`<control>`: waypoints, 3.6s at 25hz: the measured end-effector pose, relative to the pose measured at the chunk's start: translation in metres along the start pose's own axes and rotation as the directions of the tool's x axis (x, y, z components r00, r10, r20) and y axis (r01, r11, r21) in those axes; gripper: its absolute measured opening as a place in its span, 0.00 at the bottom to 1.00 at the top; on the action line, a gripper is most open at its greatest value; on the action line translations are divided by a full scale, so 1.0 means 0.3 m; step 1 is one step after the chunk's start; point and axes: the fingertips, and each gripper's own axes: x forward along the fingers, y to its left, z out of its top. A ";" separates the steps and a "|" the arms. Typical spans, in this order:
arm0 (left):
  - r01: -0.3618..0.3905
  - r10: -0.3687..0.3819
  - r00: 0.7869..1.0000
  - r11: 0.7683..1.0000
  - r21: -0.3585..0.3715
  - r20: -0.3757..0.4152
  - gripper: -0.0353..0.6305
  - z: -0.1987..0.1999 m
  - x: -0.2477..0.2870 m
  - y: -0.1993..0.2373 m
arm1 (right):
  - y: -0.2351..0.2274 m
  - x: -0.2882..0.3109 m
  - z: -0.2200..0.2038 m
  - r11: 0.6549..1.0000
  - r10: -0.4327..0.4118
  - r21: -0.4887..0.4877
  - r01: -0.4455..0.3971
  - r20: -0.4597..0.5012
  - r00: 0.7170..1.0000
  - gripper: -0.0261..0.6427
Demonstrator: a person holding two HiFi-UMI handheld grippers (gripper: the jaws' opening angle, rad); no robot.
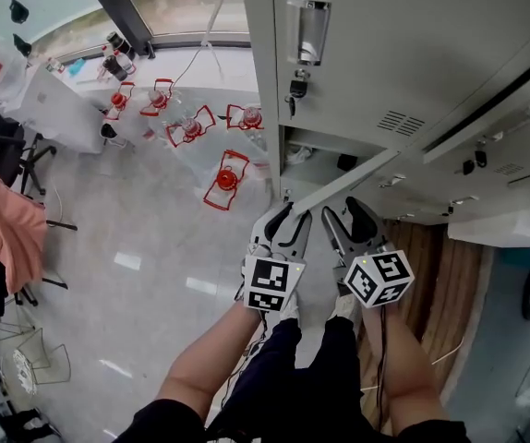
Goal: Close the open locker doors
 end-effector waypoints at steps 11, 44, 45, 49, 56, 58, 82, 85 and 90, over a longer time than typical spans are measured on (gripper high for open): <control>-0.073 0.073 0.997 0.997 -0.030 -0.005 0.27 0.029 0.056 0.109 | -0.029 0.118 0.008 0.999 0.027 0.040 -0.026 -0.016 1.000 0.38; -0.203 0.206 0.978 0.975 -0.088 0.021 0.29 0.094 0.058 0.258 | -0.124 0.339 0.120 0.994 0.078 0.079 -0.079 0.022 0.997 0.38; -0.202 0.205 0.979 0.975 -0.088 0.022 0.29 0.094 0.057 0.258 | -0.124 0.341 0.121 0.994 0.077 0.080 -0.078 0.023 0.997 0.38; -0.195 0.198 0.980 0.977 -0.090 0.022 0.29 0.094 0.048 0.254 | -0.123 0.342 0.126 0.994 0.077 0.077 -0.078 0.024 0.997 0.38; -0.184 0.186 0.982 0.980 -0.079 0.026 0.29 0.106 0.018 0.241 | -0.123 0.341 0.124 0.994 0.078 0.080 -0.079 0.020 0.997 0.38; -0.181 0.184 0.982 0.980 -0.077 0.032 0.29 0.117 0.007 0.235 | -0.123 0.337 0.128 0.993 0.075 0.087 -0.076 0.022 0.997 0.39; 0.296 -0.296 0.943 0.955 0.019 0.153 0.07 0.362 -0.202 -0.492 | -0.085 -0.653 0.428 0.970 -0.086 -0.195 0.142 0.272 0.959 0.05; 0.355 -0.358 0.920 0.934 0.048 0.160 0.07 0.427 -0.292 -0.690 | -0.084 -0.900 0.492 0.957 -0.131 -0.208 0.200 0.302 0.944 0.05; 0.388 -0.404 0.898 0.914 0.118 0.176 0.07 0.443 -0.450 -1.024 | -0.110 -1.304 0.499 0.946 -0.161 -0.213 0.245 0.346 0.924 0.05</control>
